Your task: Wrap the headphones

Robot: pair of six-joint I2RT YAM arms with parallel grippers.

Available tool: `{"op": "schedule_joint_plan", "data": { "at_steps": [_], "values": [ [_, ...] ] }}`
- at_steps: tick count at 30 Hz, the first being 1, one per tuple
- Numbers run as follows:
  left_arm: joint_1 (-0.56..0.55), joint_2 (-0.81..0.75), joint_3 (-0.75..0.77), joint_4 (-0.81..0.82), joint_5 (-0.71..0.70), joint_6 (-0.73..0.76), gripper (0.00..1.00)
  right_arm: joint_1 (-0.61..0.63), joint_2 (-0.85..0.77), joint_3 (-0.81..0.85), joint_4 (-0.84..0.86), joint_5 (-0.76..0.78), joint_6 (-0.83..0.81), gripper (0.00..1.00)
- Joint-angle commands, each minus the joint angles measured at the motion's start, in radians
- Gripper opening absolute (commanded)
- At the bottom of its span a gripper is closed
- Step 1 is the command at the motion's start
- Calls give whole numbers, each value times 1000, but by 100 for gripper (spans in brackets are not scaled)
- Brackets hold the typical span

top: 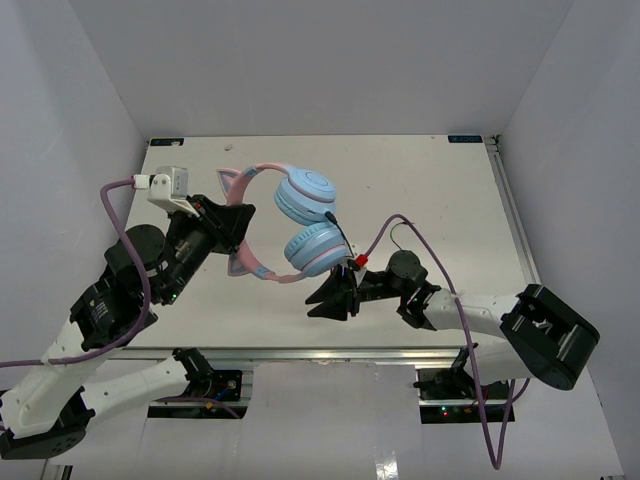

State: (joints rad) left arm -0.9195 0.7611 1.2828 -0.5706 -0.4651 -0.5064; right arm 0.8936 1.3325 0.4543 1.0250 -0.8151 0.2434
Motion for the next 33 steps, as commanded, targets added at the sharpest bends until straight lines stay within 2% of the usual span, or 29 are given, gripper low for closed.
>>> {"op": "schedule_joint_plan", "data": {
  "at_steps": [1, 5, 6, 10, 16, 19, 27, 33],
  "values": [
    [-2, -35, -6, 84, 5, -41, 0, 7, 25, -17, 98, 28, 14, 28],
    [-2, -34, -16, 91, 86, -51, 0, 7, 34, 1, 25, 80, -14, 9],
    [-3, -38, -17, 90, 120, -58, 0, 6, 30, 1, 4, 97, -21, 8],
    [-2, -61, -25, 101, 294, -61, 0, 5, -17, 30, -104, 171, -85, 8],
    [-2, -58, -35, 91, 600, -63, 0, 5, -73, 140, -362, 253, -182, 8],
    [-3, -60, -51, 90, 718, -62, 0, -3, -80, 195, -423, 292, -222, 8],
    [-2, -30, -104, 102, 876, -74, 0, -16, -3, 344, -514, 287, -239, 8],
    [-4, -3, -112, 19, 886, -16, 0, -50, 27, 428, -626, 330, -290, 8]
  ]
}}
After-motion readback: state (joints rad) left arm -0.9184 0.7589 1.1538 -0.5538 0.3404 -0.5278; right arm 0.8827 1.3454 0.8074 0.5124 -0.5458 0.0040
